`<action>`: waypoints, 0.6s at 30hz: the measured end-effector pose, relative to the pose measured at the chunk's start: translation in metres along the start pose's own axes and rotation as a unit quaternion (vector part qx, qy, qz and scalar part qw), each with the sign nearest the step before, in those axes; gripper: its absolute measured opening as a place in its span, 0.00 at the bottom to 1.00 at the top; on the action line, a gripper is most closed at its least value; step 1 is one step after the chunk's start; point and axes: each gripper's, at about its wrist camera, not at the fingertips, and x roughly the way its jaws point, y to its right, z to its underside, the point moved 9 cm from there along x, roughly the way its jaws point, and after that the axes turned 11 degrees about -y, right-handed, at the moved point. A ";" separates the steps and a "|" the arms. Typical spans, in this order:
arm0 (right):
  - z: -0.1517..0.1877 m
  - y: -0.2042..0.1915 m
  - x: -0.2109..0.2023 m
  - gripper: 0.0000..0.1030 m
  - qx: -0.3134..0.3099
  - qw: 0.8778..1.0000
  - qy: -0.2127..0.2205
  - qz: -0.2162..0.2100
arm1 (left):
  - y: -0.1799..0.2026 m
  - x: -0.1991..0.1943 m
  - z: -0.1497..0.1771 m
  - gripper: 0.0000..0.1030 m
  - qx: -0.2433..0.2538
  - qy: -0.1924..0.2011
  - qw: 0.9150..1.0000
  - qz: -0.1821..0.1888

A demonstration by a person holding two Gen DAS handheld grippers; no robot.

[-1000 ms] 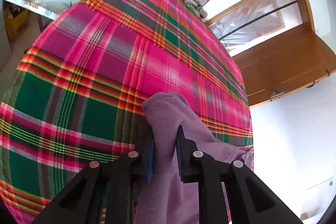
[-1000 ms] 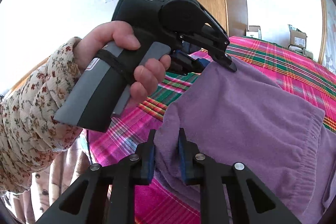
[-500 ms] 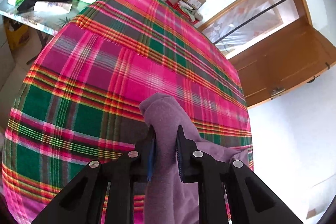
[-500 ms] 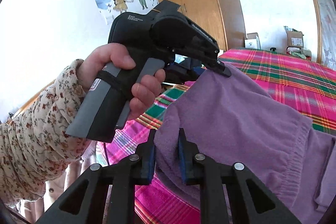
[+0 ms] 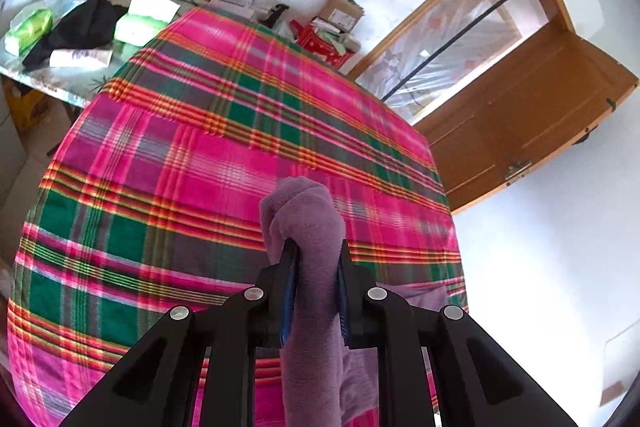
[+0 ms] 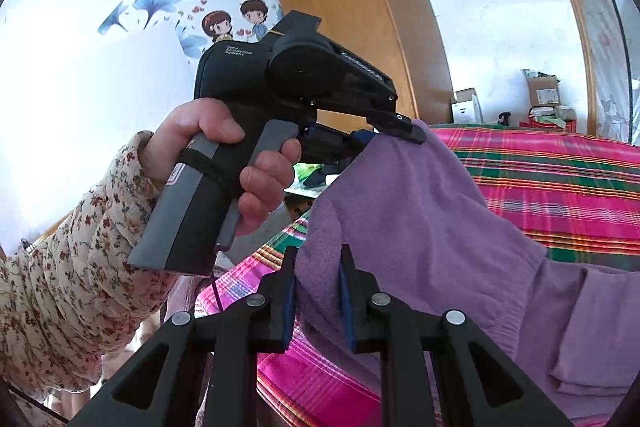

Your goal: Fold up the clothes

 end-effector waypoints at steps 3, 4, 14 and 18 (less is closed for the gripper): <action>0.000 0.005 -0.014 0.18 0.003 1.000 0.010 0.000 | 0.015 0.000 0.002 0.18 0.008 0.003 1.000 0.002; 0.001 0.007 -0.020 0.18 0.005 1.000 0.014 0.001 | 0.020 0.000 0.002 0.17 0.011 0.004 1.000 0.002; 0.001 0.031 -0.061 0.18 0.021 0.998 0.051 0.007 | 0.070 0.006 0.007 0.17 0.036 0.006 0.999 0.019; 0.006 0.041 -0.080 0.18 0.032 0.997 0.063 0.008 | 0.091 0.013 0.009 0.17 0.049 0.001 0.998 0.029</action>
